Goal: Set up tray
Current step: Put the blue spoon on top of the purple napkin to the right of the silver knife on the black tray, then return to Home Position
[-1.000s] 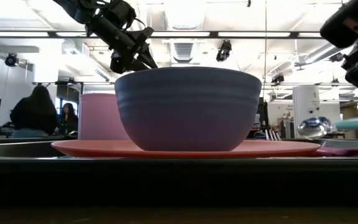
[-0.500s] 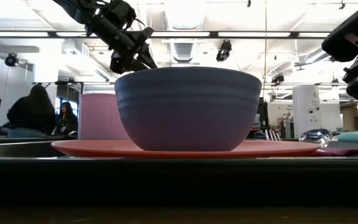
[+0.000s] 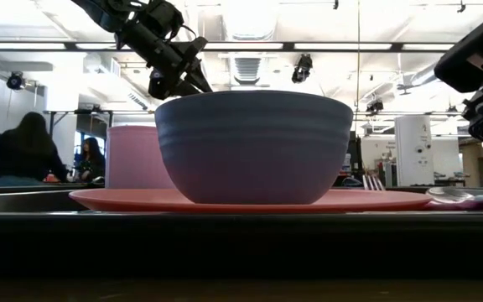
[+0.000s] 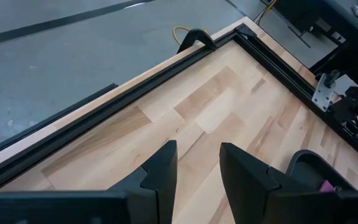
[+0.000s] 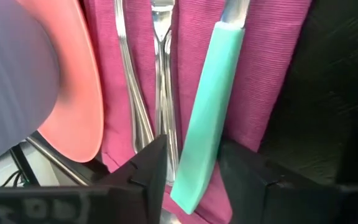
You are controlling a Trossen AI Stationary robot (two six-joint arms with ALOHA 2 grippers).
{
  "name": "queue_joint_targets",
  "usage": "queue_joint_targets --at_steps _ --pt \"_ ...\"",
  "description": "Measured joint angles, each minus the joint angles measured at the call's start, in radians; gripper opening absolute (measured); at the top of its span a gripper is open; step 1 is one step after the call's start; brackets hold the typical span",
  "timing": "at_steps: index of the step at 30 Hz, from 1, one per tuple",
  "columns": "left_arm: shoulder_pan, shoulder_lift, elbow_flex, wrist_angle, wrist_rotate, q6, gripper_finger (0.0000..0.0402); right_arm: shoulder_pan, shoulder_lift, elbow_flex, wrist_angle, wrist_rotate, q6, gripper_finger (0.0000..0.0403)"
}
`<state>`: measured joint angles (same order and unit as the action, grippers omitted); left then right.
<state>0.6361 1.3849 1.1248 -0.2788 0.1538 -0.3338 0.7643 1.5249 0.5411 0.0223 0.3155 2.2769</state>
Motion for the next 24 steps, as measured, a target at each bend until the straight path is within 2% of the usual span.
queue_joint_targets --at_steps 5,10,21,24 --pt "0.0 0.0 0.0 0.0 0.0 0.0 0.0102 0.0 -0.005 0.001 -0.001 -0.046 -0.014 0.0154" --pt "0.0 0.0 0.0 -0.001 0.0 -0.001 0.0102 0.004 -0.024 0.009 -0.032 -0.102 -0.028 0.0158" --pt "0.0 0.0 -0.001 -0.002 0.001 0.007 0.0102 0.004 -0.141 0.069 -0.307 -0.085 -0.039 0.0139" --pt "0.0 0.0 -0.001 -0.004 0.001 0.009 0.0102 0.004 -0.18 0.107 -0.444 -0.055 -0.046 0.0139"
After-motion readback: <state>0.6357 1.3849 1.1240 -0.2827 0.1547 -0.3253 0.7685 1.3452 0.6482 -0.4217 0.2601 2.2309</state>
